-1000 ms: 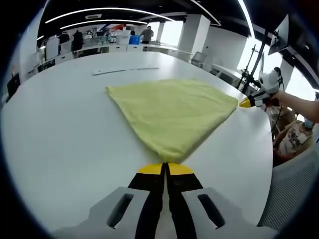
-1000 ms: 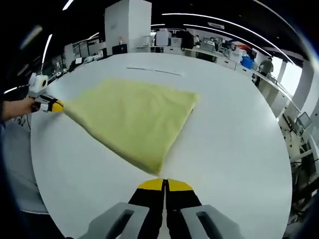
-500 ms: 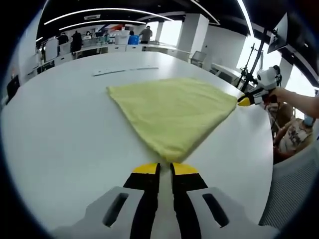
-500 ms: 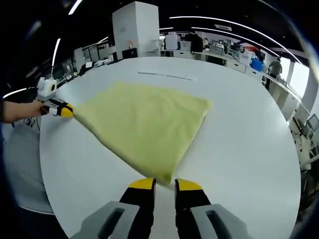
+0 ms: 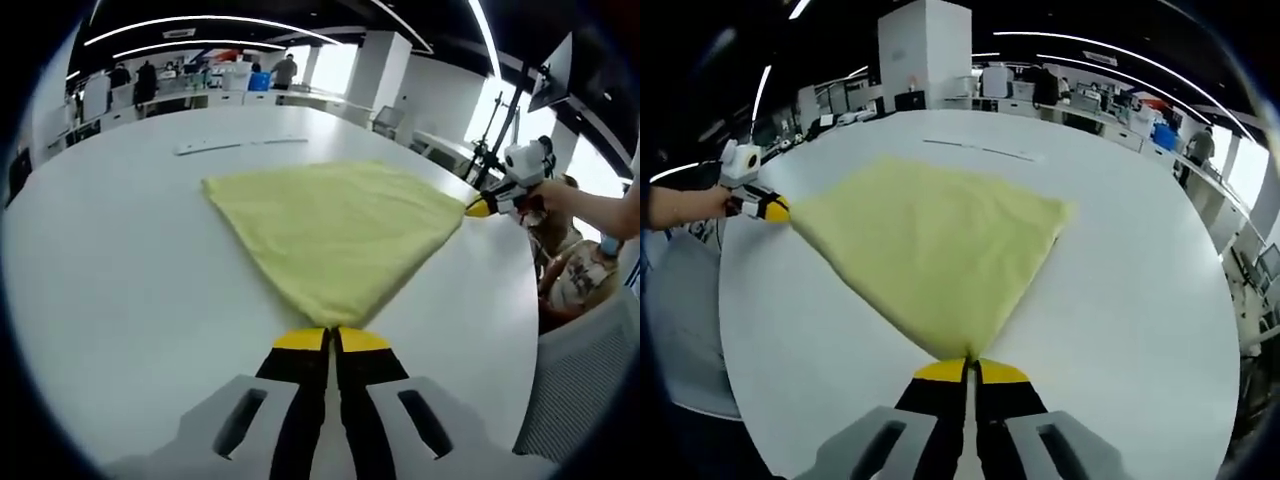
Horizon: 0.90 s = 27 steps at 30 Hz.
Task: Fold the garment on the visible template until the final outline fits inside the template.
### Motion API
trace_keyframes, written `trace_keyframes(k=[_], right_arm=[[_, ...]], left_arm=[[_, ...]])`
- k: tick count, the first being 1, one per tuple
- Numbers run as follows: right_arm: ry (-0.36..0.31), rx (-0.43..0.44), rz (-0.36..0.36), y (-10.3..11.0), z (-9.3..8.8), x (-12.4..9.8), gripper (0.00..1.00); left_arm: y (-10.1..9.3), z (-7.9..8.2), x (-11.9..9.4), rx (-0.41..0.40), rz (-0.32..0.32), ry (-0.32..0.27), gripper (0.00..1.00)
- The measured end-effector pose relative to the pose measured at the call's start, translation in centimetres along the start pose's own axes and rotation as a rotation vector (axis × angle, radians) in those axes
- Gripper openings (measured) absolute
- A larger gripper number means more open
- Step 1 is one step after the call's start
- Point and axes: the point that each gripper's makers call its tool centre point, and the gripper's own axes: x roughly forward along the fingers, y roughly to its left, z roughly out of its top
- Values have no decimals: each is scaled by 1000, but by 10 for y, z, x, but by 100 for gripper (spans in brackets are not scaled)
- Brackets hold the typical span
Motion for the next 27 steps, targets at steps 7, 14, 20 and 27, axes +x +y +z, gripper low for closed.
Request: trace_keyframes(k=[7, 14, 20, 27], right_arm=[[16, -9, -4, 2, -2, -3, 0], [17, -11, 17, 11, -7, -8, 0], [22, -10, 30, 19, -13, -13, 0], [27, -9, 37, 24, -19, -18, 0]], left_arm=[[0, -1, -2, 7, 15, 1, 0], [-3, -7, -9, 23, 19, 15, 0], [-7, -13, -15, 31, 21, 26, 0], [-12, -19, -20, 40, 18, 38, 0]])
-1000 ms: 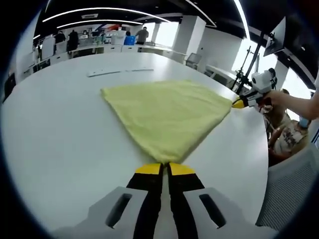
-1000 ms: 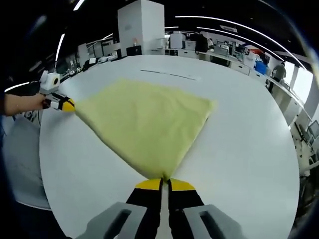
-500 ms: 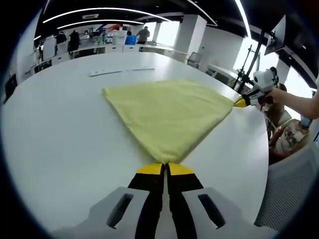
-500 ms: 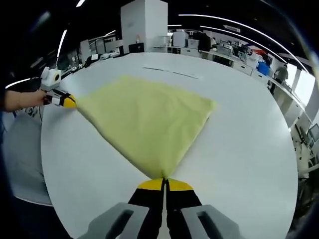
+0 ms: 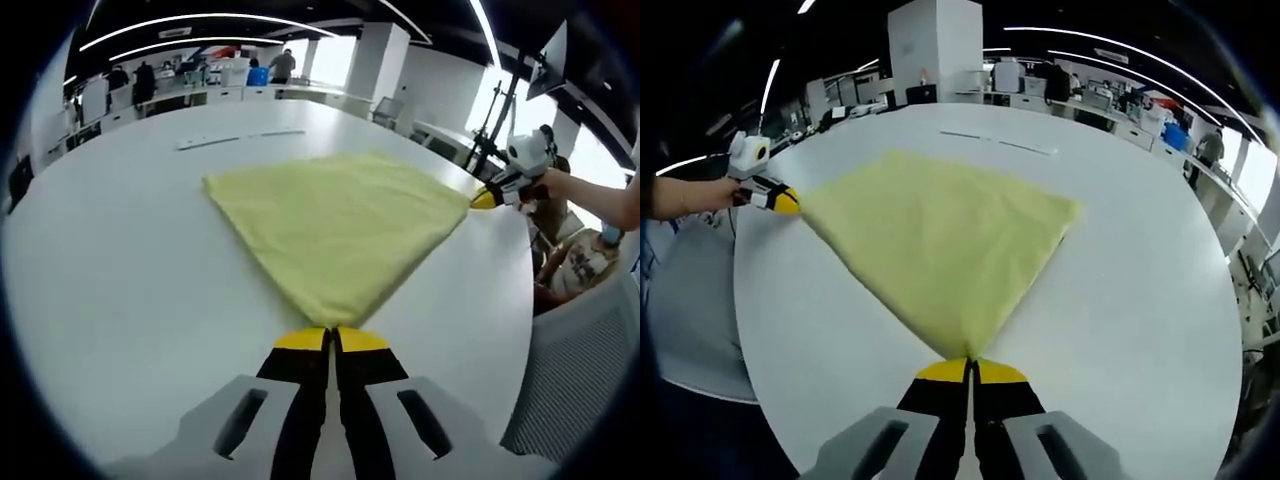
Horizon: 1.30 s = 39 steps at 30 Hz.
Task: Fold the garment on the visible template until the final outline fits inside the template.
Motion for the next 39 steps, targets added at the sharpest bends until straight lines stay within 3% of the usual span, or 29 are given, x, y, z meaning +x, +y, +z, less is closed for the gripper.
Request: trace_keyframes(k=[9, 28, 33, 39], right_arm=[[16, -16, 1, 7, -8, -6, 0], [20, -14, 4, 18, -19, -10, 0], [-7, 33, 3, 18, -15, -7, 0], [-11, 60, -13, 16, -12, -8, 0]], left_arm=[[-11, -14, -7, -31, 3, -7, 0], [-13, -20, -12, -22, 6, 19, 0], [-13, -20, -11, -23, 5, 23, 0], [-11, -19, -12, -37, 25, 17, 14]])
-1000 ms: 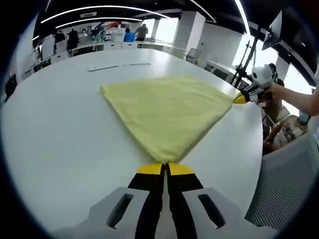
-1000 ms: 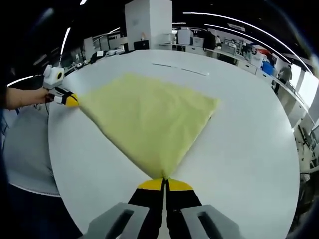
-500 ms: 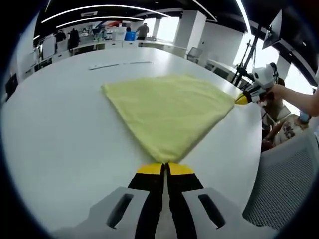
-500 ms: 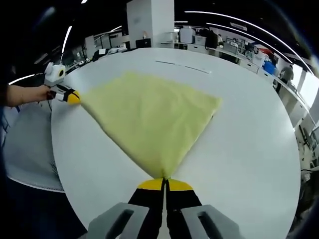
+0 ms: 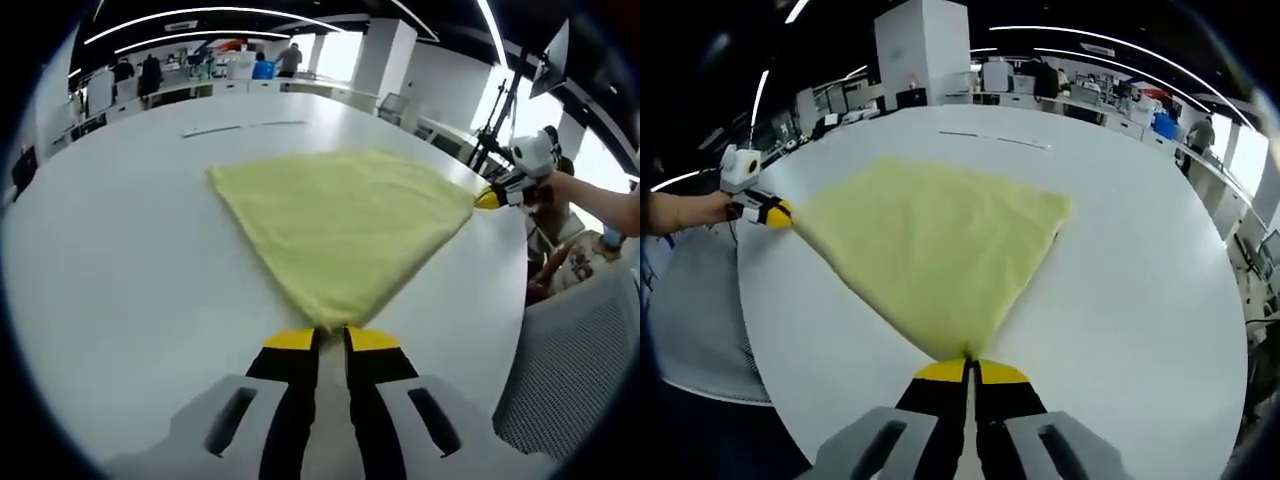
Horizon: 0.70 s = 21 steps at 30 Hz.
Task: Fold the garment on the visible template until the final outline fits inside the template.
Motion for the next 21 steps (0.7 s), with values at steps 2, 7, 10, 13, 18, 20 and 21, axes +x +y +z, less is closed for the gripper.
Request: trace_keyframes(k=[2, 7, 10, 13, 18, 20, 21], right_arm=[[-3, 11, -2, 0, 2, 0, 4], [-24, 16, -23, -3, 12, -2, 30], [-50, 39, -7, 2, 21, -5, 36], [-61, 38, -2, 6, 27, -9, 38], [-108, 59, 8, 13, 46, -22, 54], [-117, 60, 13, 15, 51, -26, 59], [-118, 60, 14, 17, 55, -30, 61]], left_arm=[[-1, 2, -1, -2, 3, -3, 19], [0, 9, -6, -8, 7, -27, 33], [2, 15, -11, -16, 20, -39, 43], [2, 23, -21, -22, 32, -51, 50], [-9, 40, -35, -14, 18, -81, 63], [-10, 43, -39, -16, 23, -83, 67], [-11, 45, -42, -19, 21, -83, 70]])
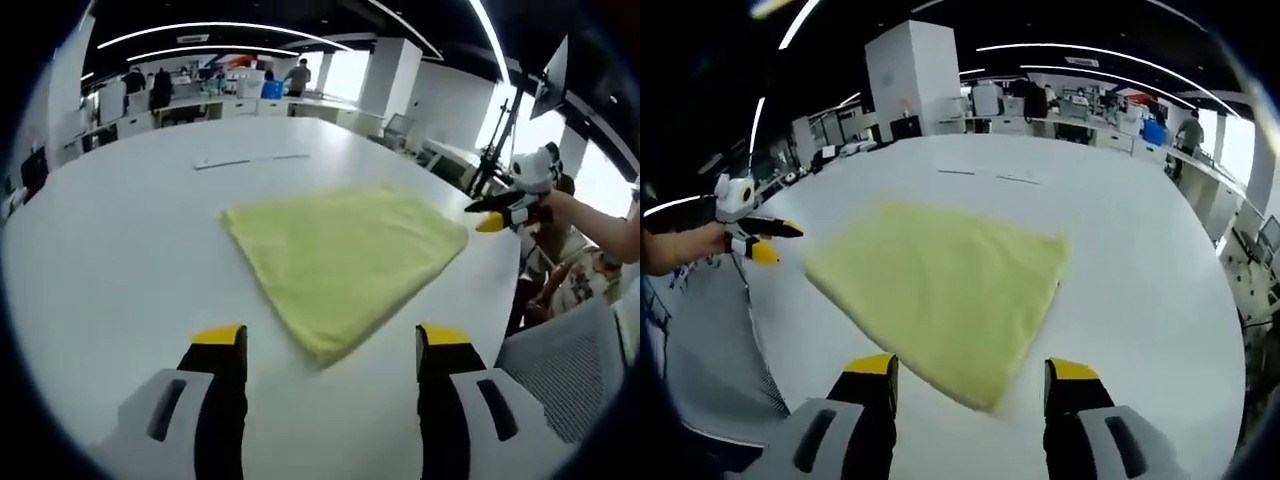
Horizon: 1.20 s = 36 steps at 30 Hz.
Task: Fold the garment on the visible template until the final outline fits inside the template.
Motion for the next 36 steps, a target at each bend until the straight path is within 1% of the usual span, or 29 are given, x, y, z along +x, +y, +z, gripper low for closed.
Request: trace_keyframes(k=[5, 9, 12, 14, 16, 20, 24, 26, 28, 32, 36], right_arm=[[-10, 4, 13, 9, 14, -13, 72], [-23, 14, 26, 17, 22, -23, 86], [-29, 6, 26, 22, 25, -30, 88], [-27, 1, 24, 24, 26, -33, 90], [-17, -1, 20, 26, 26, -38, 95], [-24, -9, 32, 34, 29, -49, 99], [-23, -34, 30, 40, 29, -57, 99], [-17, -45, 25, 42, 27, -59, 99], [-16, -49, 17, 42, 25, -63, 99], [-33, -48, -2, 45, 24, -69, 99], [-42, -49, -6, 50, 21, -72, 99]], left_arm=[[-4, 11, -12, 1, 9, -15, 80], [-10, 17, -21, 7, 9, -17, 87], [-14, 25, -27, 11, 6, -60, 95], [-15, 25, -30, 15, 4, -56, 99], [-16, 25, -33, 11, 7, -51, 99], [-20, 28, -43, 3, 7, -60, 99], [-22, 27, -51, 24, 21, -56, 99], [-23, 25, -56, 9, 18, -44, 99], [-27, 27, -61, 4, 13, -57, 99], [-24, 30, -70, 10, 38, -82, 99], [-26, 26, -72, 7, 52, -72, 99]])
